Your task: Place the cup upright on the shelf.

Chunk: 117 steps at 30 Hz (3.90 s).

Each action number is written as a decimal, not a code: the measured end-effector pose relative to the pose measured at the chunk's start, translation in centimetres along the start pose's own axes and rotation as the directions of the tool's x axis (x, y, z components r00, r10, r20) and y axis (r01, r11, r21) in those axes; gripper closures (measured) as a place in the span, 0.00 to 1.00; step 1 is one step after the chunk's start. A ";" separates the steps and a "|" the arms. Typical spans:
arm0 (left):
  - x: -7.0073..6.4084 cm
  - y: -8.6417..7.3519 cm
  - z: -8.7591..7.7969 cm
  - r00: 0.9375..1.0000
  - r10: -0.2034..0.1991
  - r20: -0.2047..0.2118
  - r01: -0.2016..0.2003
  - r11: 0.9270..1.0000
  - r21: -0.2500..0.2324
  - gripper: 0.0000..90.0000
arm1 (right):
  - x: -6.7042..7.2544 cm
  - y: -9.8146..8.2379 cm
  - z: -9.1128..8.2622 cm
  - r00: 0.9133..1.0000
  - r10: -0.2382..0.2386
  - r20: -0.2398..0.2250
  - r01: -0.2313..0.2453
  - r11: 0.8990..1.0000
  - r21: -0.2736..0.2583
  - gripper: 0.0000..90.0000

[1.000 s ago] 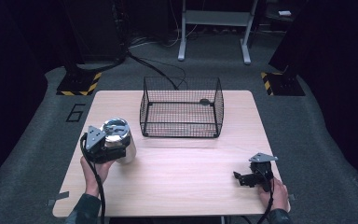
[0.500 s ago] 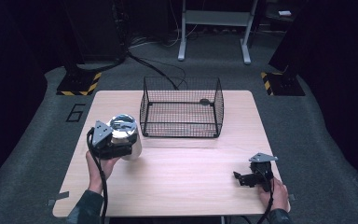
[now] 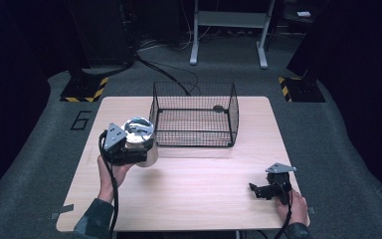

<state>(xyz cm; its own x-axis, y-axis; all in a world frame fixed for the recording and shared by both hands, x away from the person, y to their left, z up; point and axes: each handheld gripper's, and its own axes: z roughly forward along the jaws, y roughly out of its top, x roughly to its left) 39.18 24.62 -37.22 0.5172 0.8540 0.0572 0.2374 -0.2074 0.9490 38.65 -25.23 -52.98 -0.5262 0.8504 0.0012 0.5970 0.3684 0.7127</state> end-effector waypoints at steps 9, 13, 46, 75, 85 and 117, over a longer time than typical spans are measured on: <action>-0.6 0.9 0.7 0.999 0.013 0.038 -0.013 1.000 0.004 0.04 | 0.0 0.0 0.0 1.000 0.000 0.000 0.000 1.000 0.000 0.00; -0.8 1.5 1.0 0.998 0.027 0.054 -0.027 1.000 0.008 0.04 | 0.0 0.0 0.0 1.000 0.000 0.000 0.000 1.000 0.000 0.00; -1.8 5.8 2.8 0.990 0.036 0.135 -0.033 0.999 -0.023 0.04 | 0.0 0.0 0.0 1.000 0.001 0.000 -0.001 1.000 0.000 0.00; -0.9 10.0 6.8 0.991 0.021 0.129 -0.016 0.999 -0.035 0.04 | 0.0 0.0 0.0 1.000 0.000 0.000 0.000 1.000 0.000 0.00; -0.8 11.2 8.1 0.993 0.020 0.119 -0.016 0.999 -0.032 0.04 | 0.0 0.0 0.0 1.000 0.001 0.000 -0.001 1.000 0.000 0.00; -0.1 11.5 14.1 0.998 -0.019 0.057 0.018 1.000 0.019 0.04 | 0.1 0.0 0.0 1.000 0.011 0.002 -0.011 1.000 -0.003 0.00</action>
<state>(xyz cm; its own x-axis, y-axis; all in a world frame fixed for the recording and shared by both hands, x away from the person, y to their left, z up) 53.51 15.44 -30.70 0.5583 0.8294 0.0214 0.2623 -0.2009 0.9438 38.64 -25.17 -52.98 -0.5184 0.8551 0.0074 0.6007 0.3580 0.7148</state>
